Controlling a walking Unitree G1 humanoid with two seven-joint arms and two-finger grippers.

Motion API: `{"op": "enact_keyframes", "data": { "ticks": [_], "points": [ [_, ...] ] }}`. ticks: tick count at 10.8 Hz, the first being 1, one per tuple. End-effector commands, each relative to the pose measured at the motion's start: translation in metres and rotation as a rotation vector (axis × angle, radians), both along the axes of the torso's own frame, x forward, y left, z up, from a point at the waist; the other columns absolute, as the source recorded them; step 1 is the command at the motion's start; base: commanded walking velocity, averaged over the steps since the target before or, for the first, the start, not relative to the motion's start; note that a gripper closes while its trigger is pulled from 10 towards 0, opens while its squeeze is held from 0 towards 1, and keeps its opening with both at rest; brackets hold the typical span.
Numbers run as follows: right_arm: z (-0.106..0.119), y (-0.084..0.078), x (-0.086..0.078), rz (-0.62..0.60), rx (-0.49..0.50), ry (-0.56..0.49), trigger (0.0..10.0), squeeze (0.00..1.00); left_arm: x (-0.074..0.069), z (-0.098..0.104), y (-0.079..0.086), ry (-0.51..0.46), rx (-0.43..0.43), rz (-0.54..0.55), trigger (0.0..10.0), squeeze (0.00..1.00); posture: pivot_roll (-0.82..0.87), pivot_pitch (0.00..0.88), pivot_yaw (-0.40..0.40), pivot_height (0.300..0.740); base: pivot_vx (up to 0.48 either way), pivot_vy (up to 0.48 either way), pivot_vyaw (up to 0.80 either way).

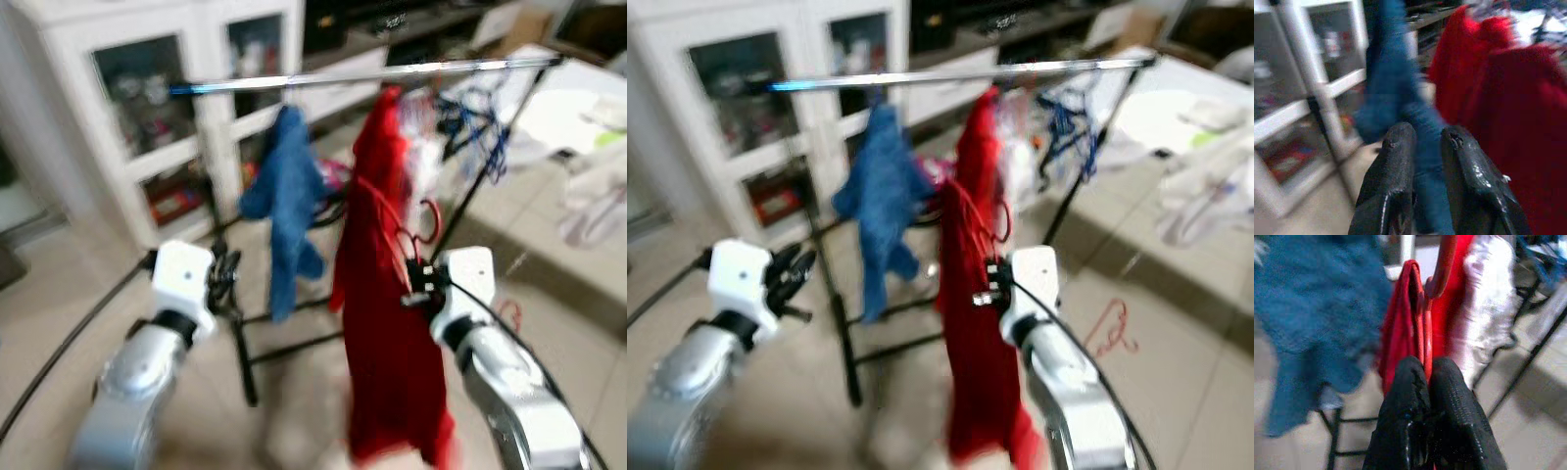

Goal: Hang hanger

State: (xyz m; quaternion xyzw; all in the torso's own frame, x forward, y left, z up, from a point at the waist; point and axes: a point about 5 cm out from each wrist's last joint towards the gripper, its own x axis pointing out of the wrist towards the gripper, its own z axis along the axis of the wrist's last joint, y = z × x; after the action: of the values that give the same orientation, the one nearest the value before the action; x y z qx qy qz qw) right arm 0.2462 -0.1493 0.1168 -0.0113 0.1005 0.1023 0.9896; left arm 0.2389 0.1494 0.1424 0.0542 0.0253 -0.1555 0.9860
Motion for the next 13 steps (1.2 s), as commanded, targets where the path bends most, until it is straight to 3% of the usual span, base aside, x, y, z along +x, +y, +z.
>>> {"op": "enact_keyframes", "data": {
  "ticks": [1,7,10,13],
  "points": [
    [0.009,0.001,0.002,0.010,0.014,-0.045,10.0,0.00,-0.002,0.005,0.000,-0.015,0.004,-0.011,10.0,0.00,0.11,0.022,-0.060,0.740,0.349,0.000,0.00],
    [0.005,0.008,-0.001,0.064,0.027,-0.019,10.0,0.00,-0.008,0.004,0.004,-0.007,0.007,-0.022,10.0,0.00,0.11,0.027,-0.061,0.740,0.344,0.000,0.00],
    [0.002,0.011,0.001,0.085,0.036,-0.012,10.0,0.00,-0.016,0.007,0.002,0.001,0.030,-0.131,10.0,0.00,0.12,0.018,-0.062,0.740,0.000,0.000,0.00],
    [0.007,0.024,0.042,0.099,0.031,-0.050,10.0,0.00,-0.007,0.019,-0.001,-0.008,0.024,-0.208,10.0,0.00,0.13,0.001,-0.043,0.740,0.000,0.000,0.00]
  ]
}}
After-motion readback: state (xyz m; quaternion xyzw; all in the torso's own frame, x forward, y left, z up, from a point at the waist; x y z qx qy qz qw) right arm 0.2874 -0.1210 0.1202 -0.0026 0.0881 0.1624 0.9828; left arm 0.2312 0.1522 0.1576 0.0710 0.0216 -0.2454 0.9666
